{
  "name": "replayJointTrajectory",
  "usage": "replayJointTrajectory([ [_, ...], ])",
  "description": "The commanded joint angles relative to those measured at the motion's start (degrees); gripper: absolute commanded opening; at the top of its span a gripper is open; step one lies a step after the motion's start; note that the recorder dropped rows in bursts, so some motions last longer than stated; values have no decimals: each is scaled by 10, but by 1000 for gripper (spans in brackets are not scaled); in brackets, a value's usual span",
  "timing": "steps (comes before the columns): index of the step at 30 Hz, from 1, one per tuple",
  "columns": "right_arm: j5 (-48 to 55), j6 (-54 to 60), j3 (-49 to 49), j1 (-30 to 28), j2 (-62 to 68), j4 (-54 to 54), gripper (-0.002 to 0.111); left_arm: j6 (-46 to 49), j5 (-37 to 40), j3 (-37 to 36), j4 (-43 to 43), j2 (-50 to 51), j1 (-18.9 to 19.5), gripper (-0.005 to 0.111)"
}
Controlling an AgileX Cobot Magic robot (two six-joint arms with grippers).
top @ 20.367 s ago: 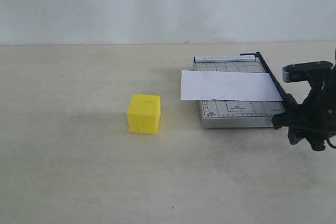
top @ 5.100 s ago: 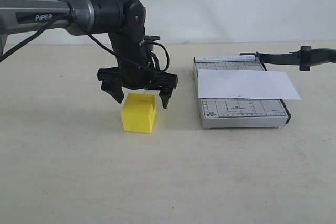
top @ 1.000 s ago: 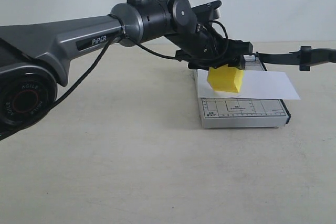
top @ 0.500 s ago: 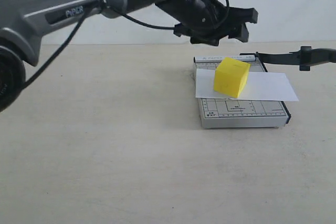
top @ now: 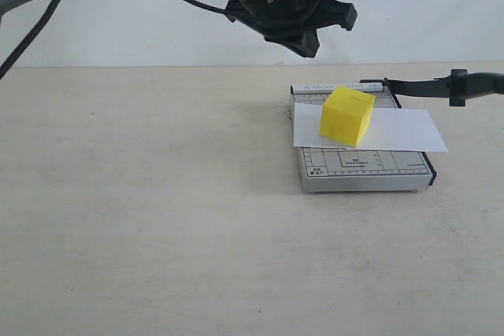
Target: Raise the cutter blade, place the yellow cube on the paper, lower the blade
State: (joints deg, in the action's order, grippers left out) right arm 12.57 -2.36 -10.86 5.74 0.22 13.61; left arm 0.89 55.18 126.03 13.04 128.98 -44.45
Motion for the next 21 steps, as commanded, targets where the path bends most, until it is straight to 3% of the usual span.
replayJointTrajectory([
  [1, -3, -1, 2, 1, -2, -5, 50, 16, 34, 3, -9, -18, 1, 4],
  [9, -3, -1, 2, 1, -2, -5, 50, 16, 52, 3, -3, -54, -2, 4],
  [15, -3, -1, 2, 1, -2, -5, 50, 16, 111, 3, 1, -86, -2, 4],
  [21, -3, -1, 2, 1, -2, -5, 50, 10, 148, 3, 66, -109, -2, 4],
])
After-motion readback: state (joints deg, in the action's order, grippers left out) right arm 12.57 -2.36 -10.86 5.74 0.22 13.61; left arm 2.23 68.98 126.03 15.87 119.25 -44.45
